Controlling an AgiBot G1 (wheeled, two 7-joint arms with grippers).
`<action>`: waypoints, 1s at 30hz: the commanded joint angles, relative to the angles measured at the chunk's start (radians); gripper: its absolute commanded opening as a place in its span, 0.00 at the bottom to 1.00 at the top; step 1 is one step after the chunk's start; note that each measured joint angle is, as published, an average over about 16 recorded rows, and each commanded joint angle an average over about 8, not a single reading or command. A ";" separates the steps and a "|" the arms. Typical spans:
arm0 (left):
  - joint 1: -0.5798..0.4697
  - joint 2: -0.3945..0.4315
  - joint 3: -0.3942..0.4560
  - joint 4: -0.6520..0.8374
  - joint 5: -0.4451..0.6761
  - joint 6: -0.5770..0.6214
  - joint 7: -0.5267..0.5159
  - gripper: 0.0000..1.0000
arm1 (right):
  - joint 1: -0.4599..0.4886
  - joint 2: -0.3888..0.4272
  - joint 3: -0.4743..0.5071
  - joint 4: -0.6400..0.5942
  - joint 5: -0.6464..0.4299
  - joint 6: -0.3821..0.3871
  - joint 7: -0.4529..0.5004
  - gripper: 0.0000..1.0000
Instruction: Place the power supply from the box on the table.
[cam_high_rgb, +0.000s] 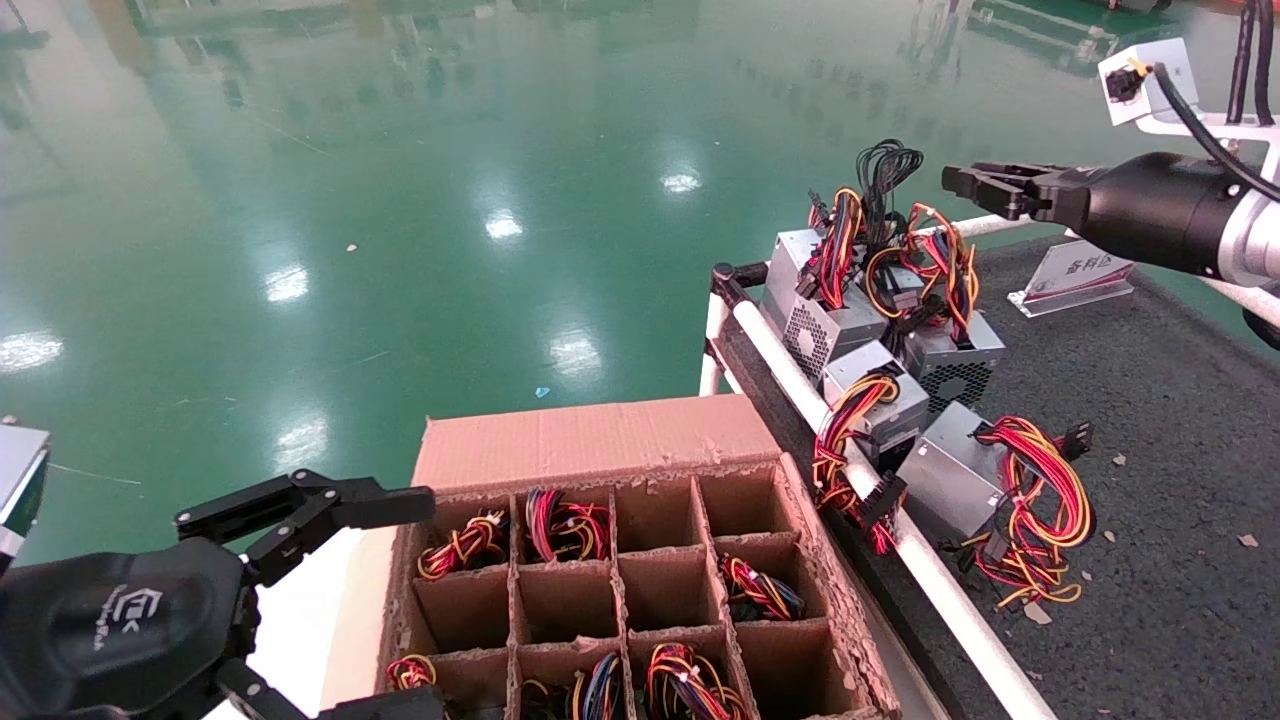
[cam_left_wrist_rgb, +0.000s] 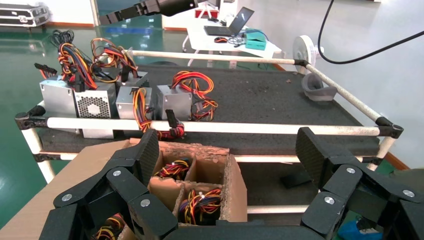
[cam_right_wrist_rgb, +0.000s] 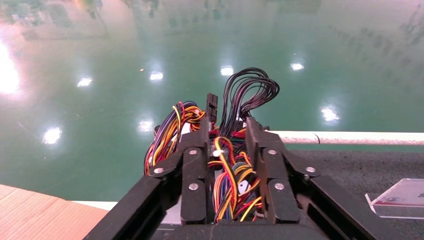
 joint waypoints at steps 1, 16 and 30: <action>0.000 0.000 0.000 0.000 0.000 0.000 0.000 1.00 | 0.000 0.000 0.000 0.000 0.000 0.001 0.000 1.00; 0.000 0.000 0.000 0.000 0.000 0.000 0.000 1.00 | -0.012 0.004 0.004 0.015 0.009 -0.004 0.003 1.00; 0.000 0.000 0.000 0.000 0.000 0.000 0.000 1.00 | -0.202 0.085 0.052 0.280 0.132 -0.122 0.021 1.00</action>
